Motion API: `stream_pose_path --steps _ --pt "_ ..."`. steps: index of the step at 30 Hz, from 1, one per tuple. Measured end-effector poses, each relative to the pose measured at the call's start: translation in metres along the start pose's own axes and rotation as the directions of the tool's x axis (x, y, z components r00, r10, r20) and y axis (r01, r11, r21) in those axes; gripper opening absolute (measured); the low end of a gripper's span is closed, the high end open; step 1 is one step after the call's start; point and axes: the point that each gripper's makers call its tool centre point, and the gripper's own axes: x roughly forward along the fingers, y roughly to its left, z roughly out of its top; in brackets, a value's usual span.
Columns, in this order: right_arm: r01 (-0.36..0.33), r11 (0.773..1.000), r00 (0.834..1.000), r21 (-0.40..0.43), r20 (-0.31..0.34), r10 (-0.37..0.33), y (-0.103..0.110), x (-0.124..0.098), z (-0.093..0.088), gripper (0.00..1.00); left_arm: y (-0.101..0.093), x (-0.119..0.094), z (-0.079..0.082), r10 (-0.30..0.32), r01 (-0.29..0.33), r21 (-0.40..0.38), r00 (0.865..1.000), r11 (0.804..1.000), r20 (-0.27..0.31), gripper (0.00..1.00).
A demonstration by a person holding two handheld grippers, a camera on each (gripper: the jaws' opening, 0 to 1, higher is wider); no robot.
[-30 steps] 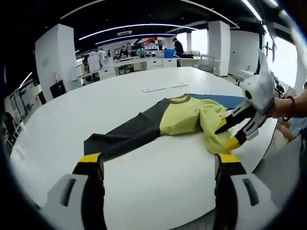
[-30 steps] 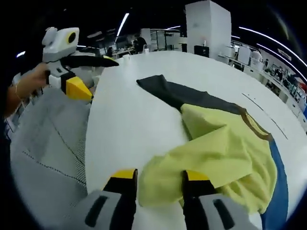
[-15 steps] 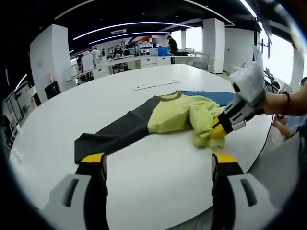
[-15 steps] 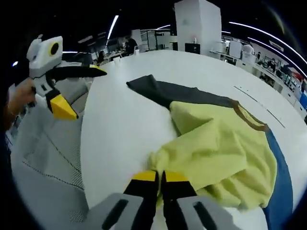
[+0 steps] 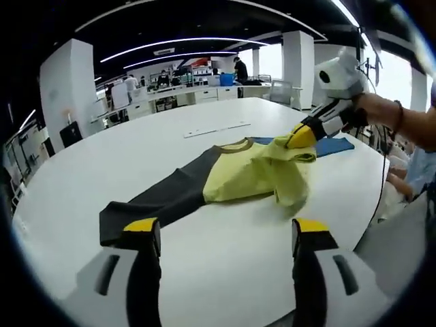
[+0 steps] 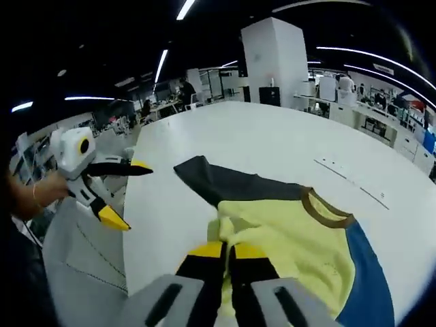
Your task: Fold the garment on the visible template until the final outline fits inside the template.
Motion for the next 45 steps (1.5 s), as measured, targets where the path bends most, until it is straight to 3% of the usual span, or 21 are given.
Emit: stream_pose_path --steps 6,15,19,24,29,36,42,45 --pt "0.027 1.0 0.997 0.01 -0.067 -0.026 -0.026 0.023 -0.017 0.0 -0.009 0.009 -0.001 -0.018 0.017 -0.006 1.0 1.0 -0.008 0.68" --pt "0.052 0.997 0.987 0.063 -0.157 -0.041 -0.061 0.039 -0.048 0.0 -0.02 0.026 -0.001 -0.046 0.046 -0.047 0.999 0.998 -0.007 0.6" --pt "0.053 0.996 0.985 0.077 -0.167 -0.039 -0.069 0.044 -0.057 0.0 -0.026 0.032 0.0 -0.057 0.056 -0.053 0.998 0.997 -0.01 0.57" --pt "0.081 0.979 0.989 0.189 -0.135 -0.055 -0.075 0.037 -0.054 0.05 -0.035 0.041 0.003 -0.071 0.071 -0.057 0.997 0.996 -0.01 0.52" --pt "0.101 0.969 0.992 0.228 -0.098 -0.08 -0.072 0.015 -0.047 0.27 -0.048 0.053 0.009 -0.11 0.11 -0.078 0.994 0.991 0.003 0.49" --pt "0.09 0.97 0.995 0.226 -0.057 -0.079 -0.047 -0.009 -0.047 0.33 -0.061 0.072 0.012 -0.163 0.162 -0.063 0.987 0.985 -0.004 0.43" --pt "0.077 0.988 0.996 0.135 -0.062 -0.07 -0.023 -0.002 -0.051 0.34 -0.068 0.095 0.007 -0.188 0.185 -0.066 0.982 0.98 -0.036 0.41" --pt "0.106 0.991 0.991 0.082 -0.087 -0.099 -0.026 0.007 -0.056 0.32 -0.072 0.106 0.01 -0.2 0.198 -0.104 0.98 0.975 -0.013 0.4"
